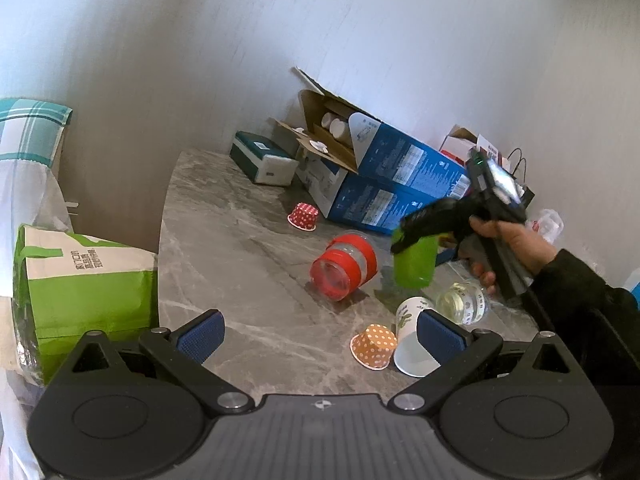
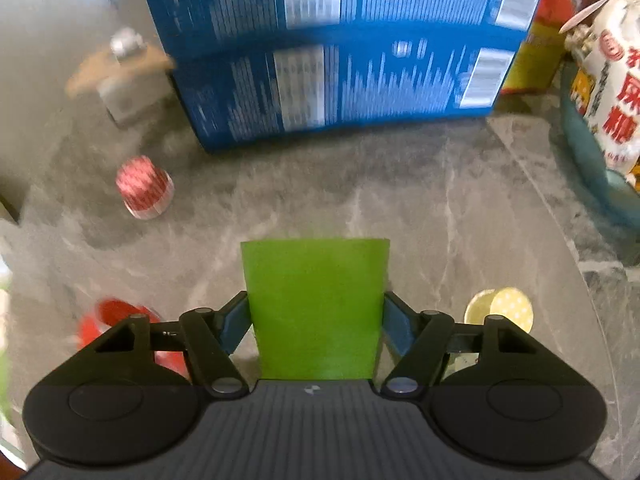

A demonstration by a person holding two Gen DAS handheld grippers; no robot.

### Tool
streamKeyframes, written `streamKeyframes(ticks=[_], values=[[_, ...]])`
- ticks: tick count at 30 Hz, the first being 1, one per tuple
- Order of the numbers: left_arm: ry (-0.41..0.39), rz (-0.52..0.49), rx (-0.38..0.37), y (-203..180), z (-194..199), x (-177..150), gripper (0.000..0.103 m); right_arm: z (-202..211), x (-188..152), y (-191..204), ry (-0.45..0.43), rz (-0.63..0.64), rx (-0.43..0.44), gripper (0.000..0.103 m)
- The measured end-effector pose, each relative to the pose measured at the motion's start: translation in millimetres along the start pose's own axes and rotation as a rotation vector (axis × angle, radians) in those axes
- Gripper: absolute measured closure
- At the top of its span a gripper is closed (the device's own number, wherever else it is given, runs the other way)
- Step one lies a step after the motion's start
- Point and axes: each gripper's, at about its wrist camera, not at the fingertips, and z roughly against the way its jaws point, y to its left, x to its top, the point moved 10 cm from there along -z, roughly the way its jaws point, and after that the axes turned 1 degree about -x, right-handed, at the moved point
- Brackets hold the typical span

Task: Flip cup upright
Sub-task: 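Lift the green cup with the right gripper toward the left gripper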

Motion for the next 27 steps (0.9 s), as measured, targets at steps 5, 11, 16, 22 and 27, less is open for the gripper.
streamKeyframes(ticks=[5, 11, 16, 22, 27], values=[[-0.027, 0.002, -0.019, -7.2, 10.7, 3.2, 0.0, 59.8, 10.6, 8.9, -0.122, 0.004, 0.064, 0.033], [-0.048, -0.011, -0.053, -20.1, 27.4, -0.6, 0.0, 131.3, -4.6, 21.2, -0.222, 0.053, 0.111, 0.033], [-0.063, -0.025, -0.063, -20.8, 48.1, -6.3, 0.0, 195.5, -64.7, 31.4, -0.249, 0.158, 0.166, 0.033], [-0.086, -0.014, -0.061, -10.1, 73.2, -5.3, 0.0, 201.8, -182.3, 42.3, -0.077, 0.227, 0.236, 0.033], [-0.069, 0.01, -0.068, -3.8, 79.5, -12.6, 0.0, 151.1, -234.0, 48.3, 0.125, 0.202, 0.277, 0.033]])
